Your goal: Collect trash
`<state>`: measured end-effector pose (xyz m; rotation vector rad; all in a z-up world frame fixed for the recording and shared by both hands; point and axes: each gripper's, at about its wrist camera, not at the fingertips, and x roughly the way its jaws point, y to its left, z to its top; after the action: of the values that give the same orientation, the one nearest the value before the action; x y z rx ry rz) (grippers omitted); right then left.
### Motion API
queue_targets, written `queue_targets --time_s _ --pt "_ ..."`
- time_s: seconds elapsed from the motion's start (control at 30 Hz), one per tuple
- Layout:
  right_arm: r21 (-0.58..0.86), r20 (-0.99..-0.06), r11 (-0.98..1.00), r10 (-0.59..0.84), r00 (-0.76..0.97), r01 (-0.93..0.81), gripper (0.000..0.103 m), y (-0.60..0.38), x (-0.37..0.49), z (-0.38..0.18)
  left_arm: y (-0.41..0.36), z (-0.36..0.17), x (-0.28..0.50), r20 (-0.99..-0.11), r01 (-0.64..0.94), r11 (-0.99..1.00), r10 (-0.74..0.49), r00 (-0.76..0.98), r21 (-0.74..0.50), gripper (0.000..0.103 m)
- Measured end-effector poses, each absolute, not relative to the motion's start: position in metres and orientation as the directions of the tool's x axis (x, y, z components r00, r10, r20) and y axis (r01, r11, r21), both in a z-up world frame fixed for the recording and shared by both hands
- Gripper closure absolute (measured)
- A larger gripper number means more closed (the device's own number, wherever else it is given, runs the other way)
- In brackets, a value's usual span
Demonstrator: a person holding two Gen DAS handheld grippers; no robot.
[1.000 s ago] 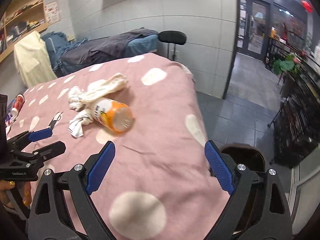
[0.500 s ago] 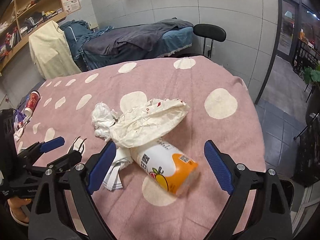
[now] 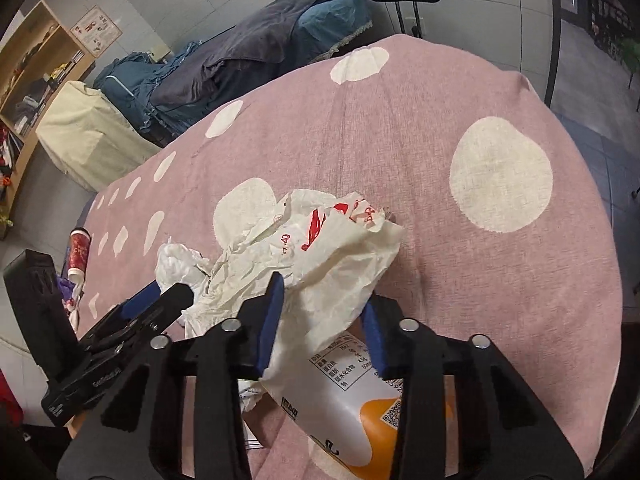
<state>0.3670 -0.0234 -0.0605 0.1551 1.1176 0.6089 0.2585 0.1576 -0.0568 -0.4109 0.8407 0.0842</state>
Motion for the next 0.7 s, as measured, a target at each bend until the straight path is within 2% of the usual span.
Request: queue_targets --time_s 0.03,0.1,0.2,0.27,0.7 --pt "0.412 -0.792 0.827 0.533 0.299 -0.384 0.080 -0.023 0.366 -0.059 0.157 -0.057 0.260 -0.740 -0.230 0.918 -0.094 0.666 -0.324 0.036" --pt "0.403 -0.786 0.823 0.535 0.309 -0.400 0.084 -0.022 0.363 -0.055 0.154 -0.056 0.263 -0.740 -0.226 0.920 -0.095 0.666 -0.321 0.057" --pt "0.392 -0.769 0.819 0.541 0.340 -0.419 0.087 -0.025 0.355 -0.043 0.152 -0.053 0.257 -0.728 -0.220 0.924 -0.086 0.680 -0.314 0.071" --pt "0.381 -0.755 0.817 0.545 0.365 -0.432 0.091 -0.027 0.349 -0.034 0.152 -0.049 0.252 -0.716 -0.220 0.920 -0.087 0.692 -0.324 0.074" --pt "0.290 -0.641 0.808 0.562 0.523 -0.513 0.093 -0.063 0.278 0.028 0.121 0.006 0.180 -0.594 -0.137 0.922 -0.115 0.796 -0.363 0.075"
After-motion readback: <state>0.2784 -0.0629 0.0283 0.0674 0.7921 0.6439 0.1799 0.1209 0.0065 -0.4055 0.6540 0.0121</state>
